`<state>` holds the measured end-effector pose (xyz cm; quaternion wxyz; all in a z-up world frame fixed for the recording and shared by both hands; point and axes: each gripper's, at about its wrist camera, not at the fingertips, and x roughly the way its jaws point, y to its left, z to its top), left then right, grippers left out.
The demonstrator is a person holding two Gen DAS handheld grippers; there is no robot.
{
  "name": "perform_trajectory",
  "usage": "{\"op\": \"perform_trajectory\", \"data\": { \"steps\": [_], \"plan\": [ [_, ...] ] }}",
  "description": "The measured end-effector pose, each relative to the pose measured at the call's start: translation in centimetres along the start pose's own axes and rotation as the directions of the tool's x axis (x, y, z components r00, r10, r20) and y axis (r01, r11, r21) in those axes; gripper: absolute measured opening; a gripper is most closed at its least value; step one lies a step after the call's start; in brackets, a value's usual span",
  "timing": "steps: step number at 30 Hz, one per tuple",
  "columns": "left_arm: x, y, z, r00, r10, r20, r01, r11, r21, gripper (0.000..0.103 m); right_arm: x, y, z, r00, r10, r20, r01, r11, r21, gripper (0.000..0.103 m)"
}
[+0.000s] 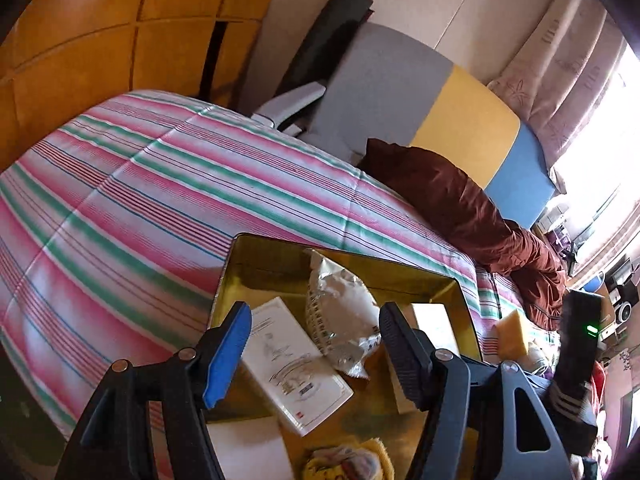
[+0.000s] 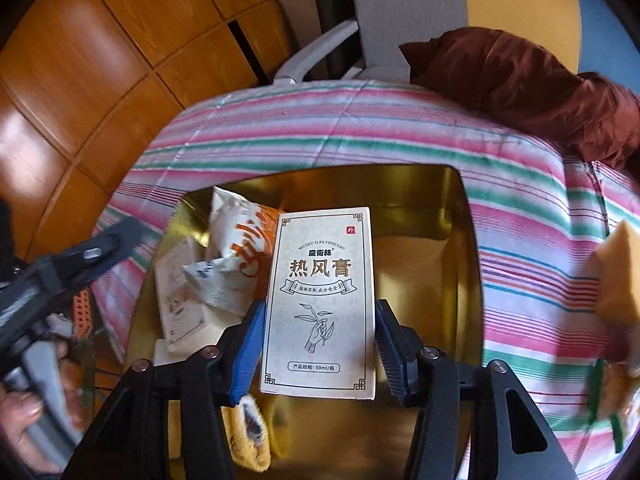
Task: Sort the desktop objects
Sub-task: 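Carry the snack bag and white box into the gold tray and release both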
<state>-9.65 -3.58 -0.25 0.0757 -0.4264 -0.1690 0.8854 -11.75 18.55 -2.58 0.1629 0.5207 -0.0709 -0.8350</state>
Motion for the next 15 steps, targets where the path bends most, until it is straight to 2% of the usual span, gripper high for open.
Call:
{"op": "perform_trajectory", "data": {
  "steps": [2,10,12,13,14,15],
  "plan": [
    [-0.5,0.1,-0.5,1.0,0.003,-0.003,-0.003,1.0,0.01,0.067,1.3,0.2,0.0,1.0,-0.026,-0.016,0.027,1.0,0.002,0.054],
    [-1.8,1.1,-1.2,1.0,0.029,0.008,-0.029,1.0,0.008,0.067,4.0,3.9,1.0,0.999,0.005,-0.039,-0.007,0.999,-0.054,0.054],
    [-2.0,1.3,-1.3,0.999,0.036,0.011,-0.036,0.999,0.01,0.067,4.3,4.3,0.8,0.998,0.039,-0.049,-0.042,0.997,-0.057,0.059],
    [-2.0,1.2,-1.4,0.999,0.038,0.012,-0.038,0.999,0.012,0.067,4.2,4.2,0.7,0.997,0.061,-0.052,-0.063,0.997,-0.041,0.064],
    [-2.1,1.2,-1.4,0.999,0.037,0.013,-0.038,0.999,0.013,0.067,4.0,4.1,0.6,0.995,0.084,-0.054,-0.085,0.996,-0.024,0.074],
    [-2.3,1.2,-1.5,0.999,0.037,0.017,-0.037,0.999,0.016,0.068,3.8,3.8,0.4,0.994,0.101,-0.049,-0.102,0.995,-0.005,0.077]
  ]
}}
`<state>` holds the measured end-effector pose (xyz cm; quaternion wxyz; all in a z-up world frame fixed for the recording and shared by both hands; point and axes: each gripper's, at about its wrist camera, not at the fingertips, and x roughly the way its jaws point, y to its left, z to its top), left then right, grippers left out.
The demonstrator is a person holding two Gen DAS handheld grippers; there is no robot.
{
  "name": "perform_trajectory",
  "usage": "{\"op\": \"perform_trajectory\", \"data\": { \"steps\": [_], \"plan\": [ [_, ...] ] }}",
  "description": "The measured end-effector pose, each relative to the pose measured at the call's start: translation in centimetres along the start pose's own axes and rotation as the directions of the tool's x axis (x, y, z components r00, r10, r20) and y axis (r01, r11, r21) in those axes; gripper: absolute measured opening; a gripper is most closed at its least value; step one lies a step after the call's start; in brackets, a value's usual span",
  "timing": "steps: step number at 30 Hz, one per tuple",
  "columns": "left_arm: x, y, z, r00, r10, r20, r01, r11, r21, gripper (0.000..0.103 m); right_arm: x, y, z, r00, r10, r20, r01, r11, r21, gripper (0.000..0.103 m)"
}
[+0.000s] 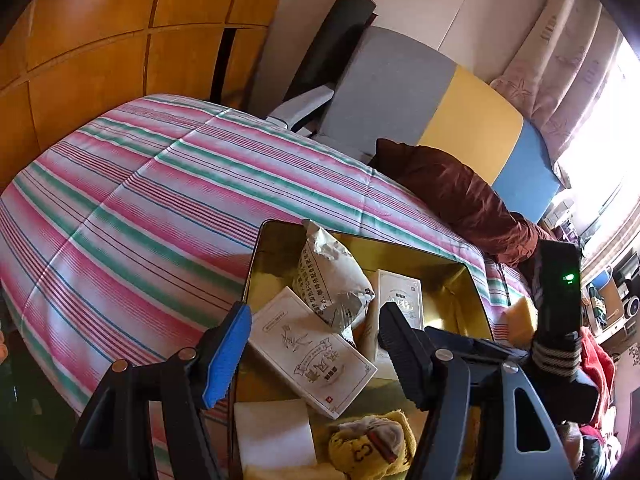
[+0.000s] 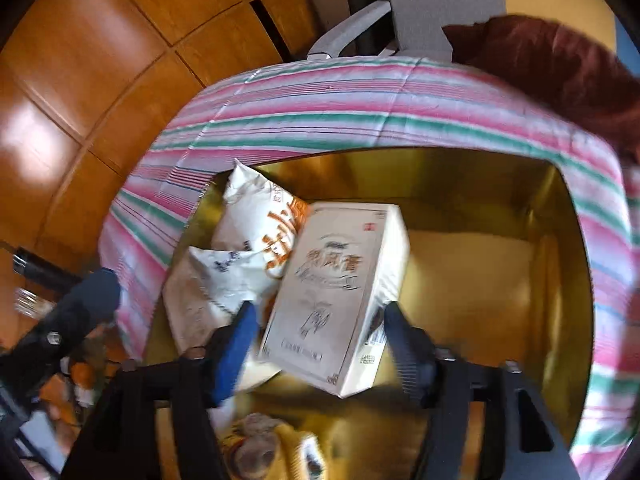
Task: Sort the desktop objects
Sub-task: 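Carry the snack bag and white box into the gold tray and release both, then withdraw both open tools from the tray toward the remaining pile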
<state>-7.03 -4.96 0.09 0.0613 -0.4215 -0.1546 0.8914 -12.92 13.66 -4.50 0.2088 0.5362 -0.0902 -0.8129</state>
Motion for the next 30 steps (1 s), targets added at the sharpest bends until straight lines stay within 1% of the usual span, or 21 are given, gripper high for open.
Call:
{"op": "perform_trajectory", "data": {
  "steps": [1,5,9,12,15,18,20,22,23,28,30],
  "plan": [
    [-0.1,0.0,-0.1,1.0,0.002,0.003,-0.002,1.0,0.002,0.068,-0.5,-0.3,-0.2,1.0,-0.001,0.019,0.0,1.0,0.011,0.078],
    [-0.7,-0.1,-0.4,1.0,0.008,0.016,-0.008,1.0,0.014,0.068,-2.2,-1.0,-0.5,0.998,-0.003,0.058,0.001,0.999,0.035,0.079],
    [-1.6,-0.8,-0.7,0.999,0.034,0.037,-0.036,0.998,0.052,0.068,-4.2,-1.5,-1.2,0.994,-0.026,0.102,0.021,0.999,0.048,0.08],
    [-2.1,-1.6,-0.9,0.997,0.055,0.056,-0.06,0.995,0.076,0.068,-5.5,-1.2,-2.1,0.989,-0.067,0.133,0.065,0.998,0.023,0.082],
    [-2.5,-2.1,-1.0,0.996,0.061,0.067,-0.067,0.994,0.088,0.068,-6.8,-0.8,-3.1,0.981,-0.103,0.167,0.107,0.994,-0.015,0.085],
    [-3.0,-3.1,-1.3,0.993,0.08,0.088,-0.09,0.989,0.117,0.068,-8.2,-0.3,-4.1,0.965,-0.159,0.21,0.176,0.982,-0.062,0.086],
    [-3.2,-3.7,-1.5,0.992,0.082,0.094,-0.094,0.986,0.134,0.068,-9.2,0.0,-4.7,0.949,-0.197,0.245,0.225,0.97,-0.095,0.088],
    [-3.4,-4.3,-1.7,0.991,0.086,0.102,-0.1,0.983,0.152,0.068,-10.5,-0.1,-5.5,0.928,-0.228,0.294,0.273,0.955,-0.12,0.091],
    [-3.5,-4.8,-1.8,0.991,0.087,0.104,-0.103,0.981,0.164,0.068,-10.9,-0.1,-5.7,0.922,-0.237,0.306,0.285,0.95,-0.123,0.092],
    [-3.4,-6.8,-2.4,0.992,0.074,0.1,-0.094,0.972,0.216,0.068,-13.3,-1.1,-7.3,0.875,-0.317,0.365,0.39,0.909,-0.146,0.095],
    [-3.2,-7.7,-2.7,0.994,0.057,0.09,-0.077,0.968,0.24,0.068,-14.1,-1.8,-7.8,0.868,-0.332,0.37,0.406,0.902,-0.143,0.095]
  ]
}}
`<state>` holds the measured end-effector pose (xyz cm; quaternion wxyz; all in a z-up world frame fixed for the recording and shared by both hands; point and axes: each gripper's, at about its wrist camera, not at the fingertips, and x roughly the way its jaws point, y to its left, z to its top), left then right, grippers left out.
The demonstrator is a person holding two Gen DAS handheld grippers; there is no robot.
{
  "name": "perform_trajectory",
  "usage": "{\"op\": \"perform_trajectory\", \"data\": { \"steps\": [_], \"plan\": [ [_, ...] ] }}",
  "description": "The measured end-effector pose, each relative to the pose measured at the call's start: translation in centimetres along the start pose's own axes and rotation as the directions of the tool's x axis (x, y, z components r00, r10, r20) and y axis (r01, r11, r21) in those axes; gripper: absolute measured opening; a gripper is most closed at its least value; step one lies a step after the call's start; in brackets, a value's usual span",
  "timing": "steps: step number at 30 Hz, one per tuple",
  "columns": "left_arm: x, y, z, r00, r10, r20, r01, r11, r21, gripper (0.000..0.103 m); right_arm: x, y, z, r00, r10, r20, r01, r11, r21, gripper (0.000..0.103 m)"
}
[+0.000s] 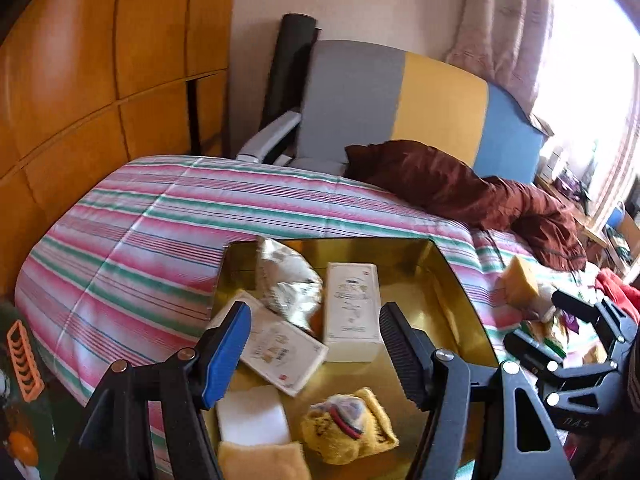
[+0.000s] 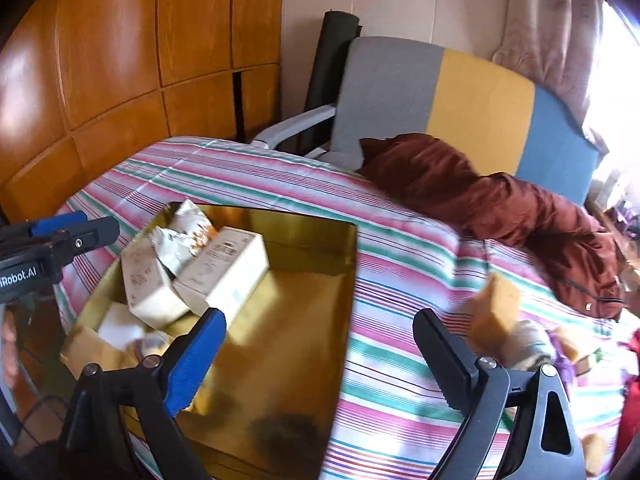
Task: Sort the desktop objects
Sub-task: 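Withdraw both open tools from the tray toward the remaining pile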
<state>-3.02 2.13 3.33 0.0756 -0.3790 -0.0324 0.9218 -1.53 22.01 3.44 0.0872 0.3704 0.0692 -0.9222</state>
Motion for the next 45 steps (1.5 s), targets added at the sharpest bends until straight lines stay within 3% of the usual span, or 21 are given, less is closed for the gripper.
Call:
{"op": "perform_trajectory", "data": {
  "steps": [7,11,17,21,26,30,33,36,38,41,45],
  "plan": [
    [0.6,-3.4,-0.8,0.998,-0.051,-0.028,0.053,0.994,0.092,0.068,-1.8,-4.8,-1.5,0.999,-0.039,-0.002,0.039,0.995,0.094,0.094],
    [1.0,-4.6,-1.3,0.992,-0.113,-0.061,0.119,0.988,0.1,0.068,-2.7,-8.4,-2.6,0.998,-0.053,-0.032,0.058,0.983,0.175,0.081],
    [1.6,-7.0,-1.9,0.973,-0.203,-0.114,0.218,0.966,0.136,0.07,-5.1,-15.8,-5.0,0.994,-0.071,-0.081,0.097,0.919,0.381,0.082],
    [1.9,-8.7,-2.4,0.963,-0.232,-0.14,0.254,0.953,0.168,0.078,-7.4,-21.9,-7.3,0.985,-0.132,-0.115,0.173,0.834,0.524,0.082],
    [1.9,-11.0,-3.3,0.947,-0.27,-0.174,0.304,0.93,0.208,0.078,-9.3,-28.9,-11.6,0.958,-0.192,-0.215,0.288,0.674,0.68,0.083],
    [2.2,-12.6,-4.0,0.944,-0.26,-0.203,0.307,0.919,0.249,0.078,-9.7,-33.0,-14.9,0.921,-0.228,-0.315,0.389,0.547,0.742,0.086],
    [2.4,-13.5,-4.6,0.936,-0.27,-0.228,0.326,0.909,0.261,0.078,-9.9,-35.4,-17.6,0.931,-0.186,-0.316,0.366,0.42,0.831,0.094],
    [2.8,-14.2,-5.0,0.929,-0.273,-0.249,0.338,0.901,0.273,0.078,-9.7,-36.4,-19.1,0.936,-0.15,-0.318,0.351,0.35,0.869,0.095],
    [3.1,-14.6,-5.2,0.922,-0.283,-0.264,0.353,0.895,0.274,0.078,-9.1,-36.3,-19.1,0.931,-0.137,-0.338,0.365,0.357,0.86,0.098],
    [3.4,-15.4,-5.4,0.91,-0.301,-0.285,0.379,0.882,0.279,0.078,-7.7,-35.8,-18.6,0.918,-0.121,-0.379,0.394,0.407,0.824,0.1],
    [3.6,-16.5,-5.1,0.893,-0.336,-0.298,0.418,0.865,0.278,0.078,-6.2,-35.6,-18.3,0.881,-0.144,-0.45,0.462,0.46,0.758,0.101]
  ]
}}
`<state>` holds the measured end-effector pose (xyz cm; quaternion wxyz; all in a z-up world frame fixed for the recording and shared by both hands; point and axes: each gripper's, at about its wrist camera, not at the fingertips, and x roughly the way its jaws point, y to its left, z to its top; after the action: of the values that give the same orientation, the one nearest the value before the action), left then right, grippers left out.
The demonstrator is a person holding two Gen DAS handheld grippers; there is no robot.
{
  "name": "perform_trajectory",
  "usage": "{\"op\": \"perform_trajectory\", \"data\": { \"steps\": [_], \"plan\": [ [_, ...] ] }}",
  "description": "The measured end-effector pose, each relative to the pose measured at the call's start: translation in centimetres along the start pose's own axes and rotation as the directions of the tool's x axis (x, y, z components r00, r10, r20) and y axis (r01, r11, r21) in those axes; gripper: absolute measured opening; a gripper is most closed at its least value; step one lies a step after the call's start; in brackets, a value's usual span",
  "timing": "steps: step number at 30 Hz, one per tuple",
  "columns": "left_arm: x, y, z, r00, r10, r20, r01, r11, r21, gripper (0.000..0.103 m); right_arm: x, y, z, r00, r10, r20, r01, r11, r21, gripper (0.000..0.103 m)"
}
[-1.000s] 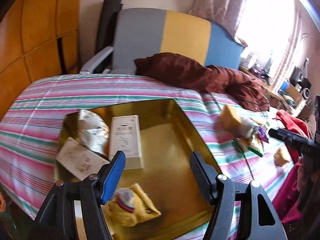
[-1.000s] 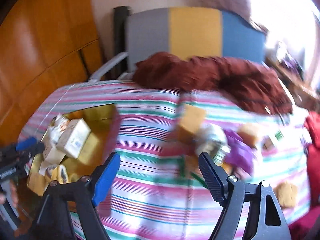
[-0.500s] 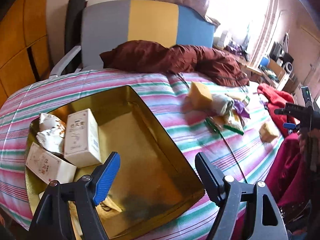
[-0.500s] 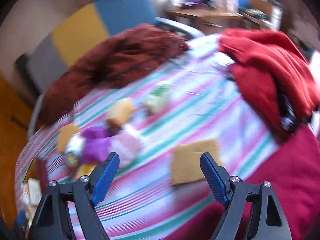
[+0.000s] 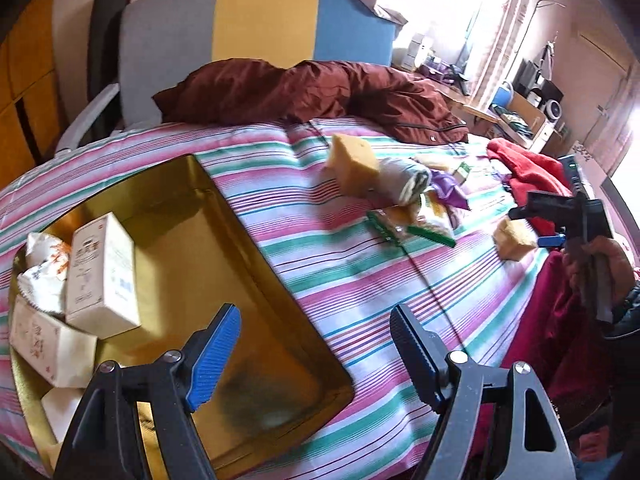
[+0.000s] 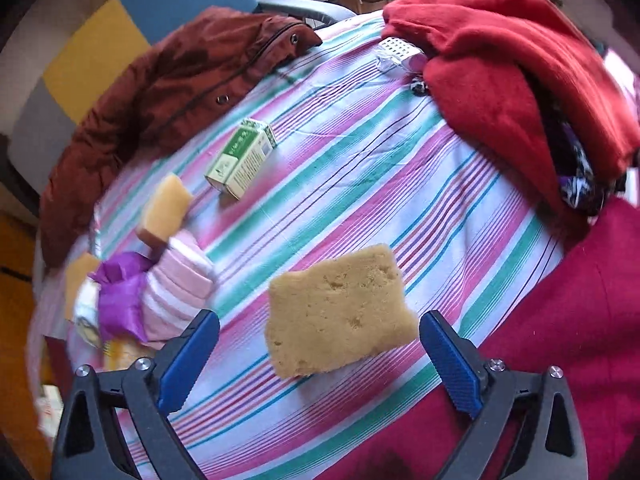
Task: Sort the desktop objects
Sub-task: 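Withdraw both open tools from the tray toward the remaining pile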
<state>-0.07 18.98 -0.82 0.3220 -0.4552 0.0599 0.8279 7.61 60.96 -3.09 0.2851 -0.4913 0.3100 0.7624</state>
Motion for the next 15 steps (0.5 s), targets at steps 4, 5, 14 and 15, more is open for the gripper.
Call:
{"op": "perform_trajectory", "data": {
  "steps": [4,5,14,15],
  "plan": [
    [0.7,-0.4,1.2,0.999,-0.04,-0.007,0.039,0.999,-0.018,0.078,1.0,0.4,-0.1,0.997,-0.066,-0.035,0.064,0.996,-0.061,0.101],
    [0.8,-0.4,1.6,0.999,-0.043,-0.009,0.043,0.999,-0.024,0.078,1.2,0.5,-0.2,0.996,-0.075,-0.043,0.071,0.995,-0.075,0.101],
    [2.2,-1.4,5.6,0.998,-0.059,0.002,0.059,0.998,-0.032,0.078,1.7,2.3,-1.0,0.986,-0.161,-0.039,0.149,0.964,-0.221,0.07],
    [2.6,-1.5,6.4,0.998,-0.056,-0.001,0.056,0.998,-0.04,0.078,1.6,2.5,-1.0,0.987,-0.159,-0.035,0.147,0.962,-0.231,0.069]
  ]
}}
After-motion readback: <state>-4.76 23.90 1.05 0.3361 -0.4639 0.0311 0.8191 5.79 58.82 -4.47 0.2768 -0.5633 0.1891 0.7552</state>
